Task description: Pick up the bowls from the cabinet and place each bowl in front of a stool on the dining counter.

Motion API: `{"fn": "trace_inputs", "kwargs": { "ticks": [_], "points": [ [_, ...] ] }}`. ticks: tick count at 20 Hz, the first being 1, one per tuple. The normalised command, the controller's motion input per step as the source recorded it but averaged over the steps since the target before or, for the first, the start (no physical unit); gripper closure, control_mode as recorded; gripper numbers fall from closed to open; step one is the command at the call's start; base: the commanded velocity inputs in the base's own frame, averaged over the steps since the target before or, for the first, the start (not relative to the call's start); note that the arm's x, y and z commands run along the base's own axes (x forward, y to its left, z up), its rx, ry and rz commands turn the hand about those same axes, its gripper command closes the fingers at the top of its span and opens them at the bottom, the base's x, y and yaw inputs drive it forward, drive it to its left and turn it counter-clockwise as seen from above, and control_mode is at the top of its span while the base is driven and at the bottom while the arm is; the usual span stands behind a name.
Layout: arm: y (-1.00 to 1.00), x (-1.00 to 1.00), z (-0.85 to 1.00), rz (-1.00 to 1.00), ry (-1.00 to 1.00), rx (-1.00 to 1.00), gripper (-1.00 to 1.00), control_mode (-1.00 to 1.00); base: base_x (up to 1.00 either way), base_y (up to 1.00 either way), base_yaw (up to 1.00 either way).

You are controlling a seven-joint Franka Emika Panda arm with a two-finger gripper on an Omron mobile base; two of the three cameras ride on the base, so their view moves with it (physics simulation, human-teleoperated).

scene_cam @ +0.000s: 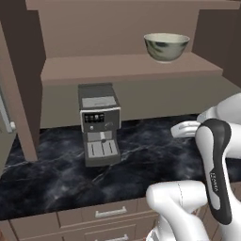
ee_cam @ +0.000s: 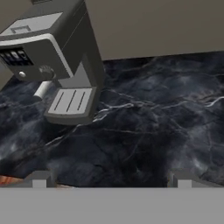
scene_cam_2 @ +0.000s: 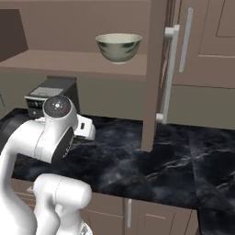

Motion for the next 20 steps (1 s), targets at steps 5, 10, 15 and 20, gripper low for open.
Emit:
{"fn": "trace_inputs", "kwargs": {
  "ticks": [5,10,15,20],
  "points": [
    [0.0,0.0,0.0,0.0,0.0,0.0,-1.0,1.0,0.71,0.0,0.0],
    [0.0,0.0,0.0,0.0,0.0,0.0,-1.0,1.0,0.21,0.01,0.0],
    [0.0,0.0,0.0,0.0,0.0,0.0,-1.0,1.0,0.09,0.03,-0.03],
    [0.0,0.02,0.11,-0.02,0.0,0.0,-1.0,-1.0,0.01,0.0,-0.03]
  ]
}}
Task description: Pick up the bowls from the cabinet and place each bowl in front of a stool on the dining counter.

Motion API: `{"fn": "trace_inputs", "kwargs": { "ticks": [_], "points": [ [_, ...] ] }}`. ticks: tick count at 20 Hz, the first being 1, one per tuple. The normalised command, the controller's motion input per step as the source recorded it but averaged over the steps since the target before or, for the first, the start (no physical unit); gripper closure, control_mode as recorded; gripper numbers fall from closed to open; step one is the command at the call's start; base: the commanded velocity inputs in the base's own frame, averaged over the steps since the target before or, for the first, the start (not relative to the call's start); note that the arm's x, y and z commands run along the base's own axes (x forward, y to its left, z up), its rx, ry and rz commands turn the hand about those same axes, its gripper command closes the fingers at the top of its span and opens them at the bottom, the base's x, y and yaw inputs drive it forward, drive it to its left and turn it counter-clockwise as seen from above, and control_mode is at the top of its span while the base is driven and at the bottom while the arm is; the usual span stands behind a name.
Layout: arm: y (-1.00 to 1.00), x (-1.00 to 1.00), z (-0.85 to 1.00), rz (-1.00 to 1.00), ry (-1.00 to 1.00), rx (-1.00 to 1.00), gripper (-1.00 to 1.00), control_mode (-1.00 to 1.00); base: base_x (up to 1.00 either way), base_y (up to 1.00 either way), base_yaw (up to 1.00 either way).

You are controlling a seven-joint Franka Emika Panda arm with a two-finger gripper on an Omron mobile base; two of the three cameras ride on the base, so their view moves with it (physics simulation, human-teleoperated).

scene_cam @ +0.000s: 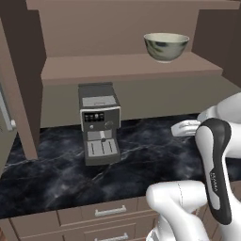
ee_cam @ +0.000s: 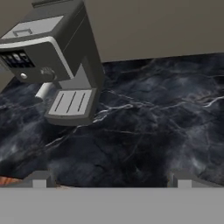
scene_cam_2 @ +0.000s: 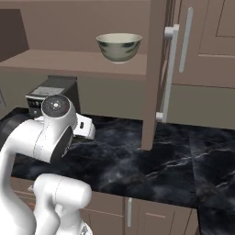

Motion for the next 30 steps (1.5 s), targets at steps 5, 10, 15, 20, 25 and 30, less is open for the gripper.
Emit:
{"fn": "trace_inputs", "kwargs": {
  "ticks": [5,10,15,20,25,30],
  "points": [
    [0.0,0.0,0.68,-0.08,0.0,0.0,-1.0,-1.0,0.0,0.0,0.0],
    [0.0,0.0,0.78,-0.09,-0.01,0.0,-1.0,-1.0,0.0,0.0,0.0],
    [0.0,0.03,0.61,-0.12,0.0,0.0,-1.0,-1.0,0.0,0.0,0.0],
    [0.0,0.01,0.28,-0.14,-0.02,0.03,-1.0,-1.0,0.0,0.0,0.0],
    [0.0,0.03,0.33,-0.14,-0.21,0.03,-1.0,-1.0,0.0,0.0,0.0],
    [0.0,0.05,0.28,-0.15,-0.33,0.04,-1.0,-1.0,0.0,0.0,0.0]
  ]
}}
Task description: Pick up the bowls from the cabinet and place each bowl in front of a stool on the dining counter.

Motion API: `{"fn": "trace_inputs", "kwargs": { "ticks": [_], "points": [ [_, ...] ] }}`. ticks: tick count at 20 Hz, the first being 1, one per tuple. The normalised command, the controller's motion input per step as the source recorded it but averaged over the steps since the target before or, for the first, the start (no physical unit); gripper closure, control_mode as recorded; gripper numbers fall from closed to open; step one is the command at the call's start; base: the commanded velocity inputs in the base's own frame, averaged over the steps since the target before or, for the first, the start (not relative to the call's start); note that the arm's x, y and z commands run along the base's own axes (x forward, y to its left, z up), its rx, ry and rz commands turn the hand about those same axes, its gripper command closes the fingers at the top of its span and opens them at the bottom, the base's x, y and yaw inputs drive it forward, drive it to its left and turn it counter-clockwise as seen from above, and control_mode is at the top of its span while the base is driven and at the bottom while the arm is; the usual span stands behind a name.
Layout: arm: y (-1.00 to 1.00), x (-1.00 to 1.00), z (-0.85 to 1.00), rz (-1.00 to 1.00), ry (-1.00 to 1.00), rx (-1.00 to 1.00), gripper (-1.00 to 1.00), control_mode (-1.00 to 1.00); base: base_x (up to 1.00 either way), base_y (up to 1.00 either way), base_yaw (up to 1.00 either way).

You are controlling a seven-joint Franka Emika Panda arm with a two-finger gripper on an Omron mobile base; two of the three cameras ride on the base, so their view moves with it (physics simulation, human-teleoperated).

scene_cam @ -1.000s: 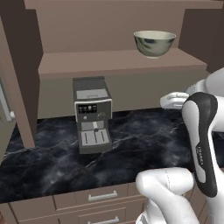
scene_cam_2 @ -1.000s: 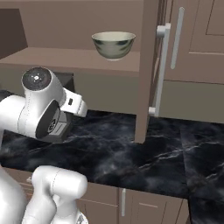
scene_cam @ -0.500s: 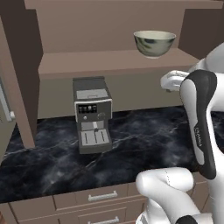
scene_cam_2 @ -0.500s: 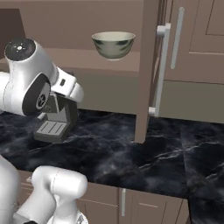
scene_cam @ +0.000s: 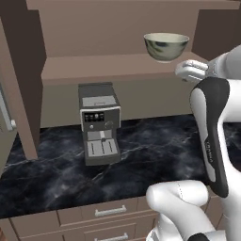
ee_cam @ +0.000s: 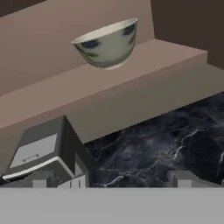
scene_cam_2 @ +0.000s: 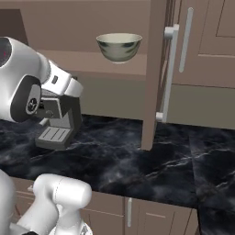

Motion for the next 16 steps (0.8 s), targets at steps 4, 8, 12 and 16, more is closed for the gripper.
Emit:
{"fn": "trace_inputs", "kwargs": {
  "ticks": [4,8,12,16],
  "points": [
    [-0.06,0.1,0.45,-0.11,-0.25,0.05,-1.0,-1.0,0.0,0.0,0.0],
    [-0.17,0.1,0.54,-0.08,-0.06,0.08,-1.0,-1.0,0.0,0.0,0.0],
    [-0.31,0.16,0.52,-0.06,0.06,0.09,-1.0,-1.0,0.0,0.0,0.0],
    [-0.28,0.19,0.22,-0.02,0.12,0.08,-1.0,-1.0,0.0,0.0,0.0]
  ]
}}
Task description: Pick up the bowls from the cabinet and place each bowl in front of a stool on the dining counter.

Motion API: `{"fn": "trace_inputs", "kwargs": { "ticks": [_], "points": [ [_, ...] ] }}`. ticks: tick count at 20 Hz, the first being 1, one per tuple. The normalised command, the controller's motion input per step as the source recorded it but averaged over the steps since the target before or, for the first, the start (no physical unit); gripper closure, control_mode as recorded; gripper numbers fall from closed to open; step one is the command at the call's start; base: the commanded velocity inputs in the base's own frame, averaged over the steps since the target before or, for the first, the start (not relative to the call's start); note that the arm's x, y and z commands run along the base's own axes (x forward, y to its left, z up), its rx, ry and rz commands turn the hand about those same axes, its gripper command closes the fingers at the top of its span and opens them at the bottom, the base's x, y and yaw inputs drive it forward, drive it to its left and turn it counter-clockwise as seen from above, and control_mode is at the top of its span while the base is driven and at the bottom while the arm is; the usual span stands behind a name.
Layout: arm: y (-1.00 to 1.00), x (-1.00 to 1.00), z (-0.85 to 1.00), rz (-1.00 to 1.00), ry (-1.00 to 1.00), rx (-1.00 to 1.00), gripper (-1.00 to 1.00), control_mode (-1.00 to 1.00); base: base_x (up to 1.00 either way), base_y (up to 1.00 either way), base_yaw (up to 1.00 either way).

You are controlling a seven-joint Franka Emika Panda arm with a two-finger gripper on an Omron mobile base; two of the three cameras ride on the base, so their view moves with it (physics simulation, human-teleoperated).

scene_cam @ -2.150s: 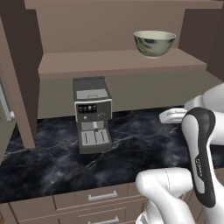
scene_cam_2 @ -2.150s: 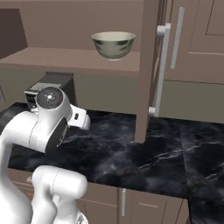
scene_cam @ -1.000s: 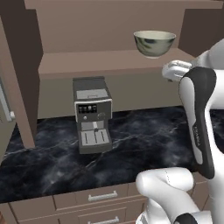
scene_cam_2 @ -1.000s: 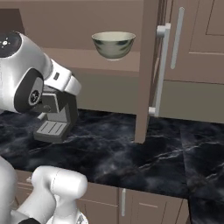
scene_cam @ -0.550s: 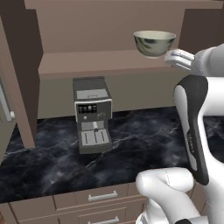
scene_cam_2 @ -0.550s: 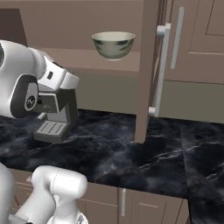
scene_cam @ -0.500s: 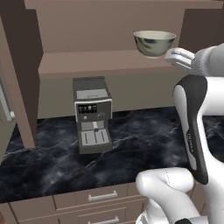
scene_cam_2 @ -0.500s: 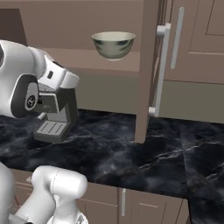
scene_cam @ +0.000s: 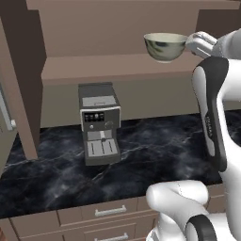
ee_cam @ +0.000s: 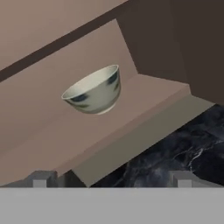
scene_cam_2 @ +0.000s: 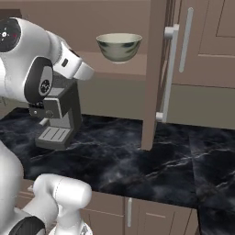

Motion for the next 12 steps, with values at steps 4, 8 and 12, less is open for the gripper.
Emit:
{"fn": "trace_inputs", "kwargs": {
  "ticks": [4,8,12],
  "points": [
    [-0.12,0.2,0.01,0.0,0.06,0.07,-1.0,-1.0,0.0,0.0,0.0],
    [0.0,0.13,-0.22,0.0,0.0,0.03,-1.0,-1.0,0.0,0.0,0.0],
    [0.0,0.23,-0.25,0.0,0.0,0.0,-1.0,-1.0,0.0,0.0,0.0]
  ]
}}
